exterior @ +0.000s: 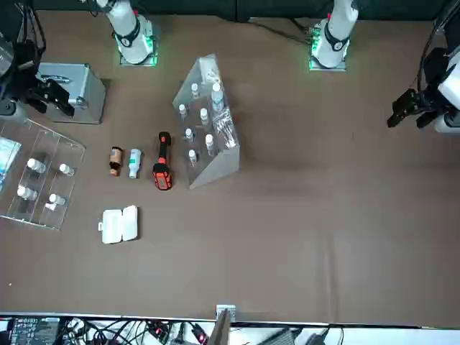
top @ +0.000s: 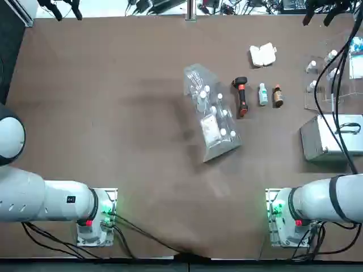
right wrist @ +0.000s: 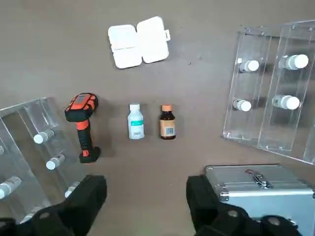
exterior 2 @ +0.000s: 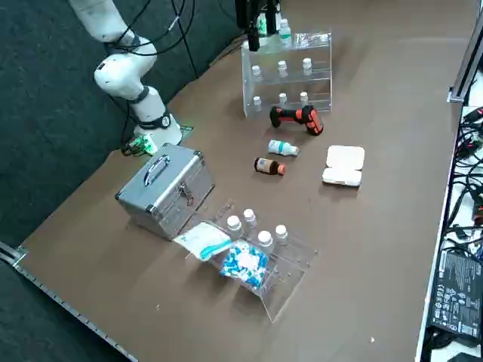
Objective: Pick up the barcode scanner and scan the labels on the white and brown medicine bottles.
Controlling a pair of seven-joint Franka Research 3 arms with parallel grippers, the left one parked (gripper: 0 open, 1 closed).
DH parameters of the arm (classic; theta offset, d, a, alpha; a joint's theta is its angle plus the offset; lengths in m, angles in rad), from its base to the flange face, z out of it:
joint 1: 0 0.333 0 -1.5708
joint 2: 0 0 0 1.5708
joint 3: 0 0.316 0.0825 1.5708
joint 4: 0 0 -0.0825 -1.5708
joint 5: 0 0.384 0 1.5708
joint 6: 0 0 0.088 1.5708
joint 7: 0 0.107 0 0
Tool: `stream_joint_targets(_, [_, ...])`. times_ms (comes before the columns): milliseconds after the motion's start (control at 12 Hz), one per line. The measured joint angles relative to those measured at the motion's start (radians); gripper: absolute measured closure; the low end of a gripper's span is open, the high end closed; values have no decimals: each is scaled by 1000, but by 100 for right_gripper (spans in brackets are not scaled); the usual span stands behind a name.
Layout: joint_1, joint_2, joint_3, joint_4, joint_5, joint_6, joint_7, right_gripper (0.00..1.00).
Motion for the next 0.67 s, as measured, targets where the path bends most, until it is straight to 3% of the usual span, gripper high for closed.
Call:
stream_joint_targets(417, [8,19,5,13,1,11,0,0])
stream_joint_targets(667, [58,62,8,47,3,11,66,0])
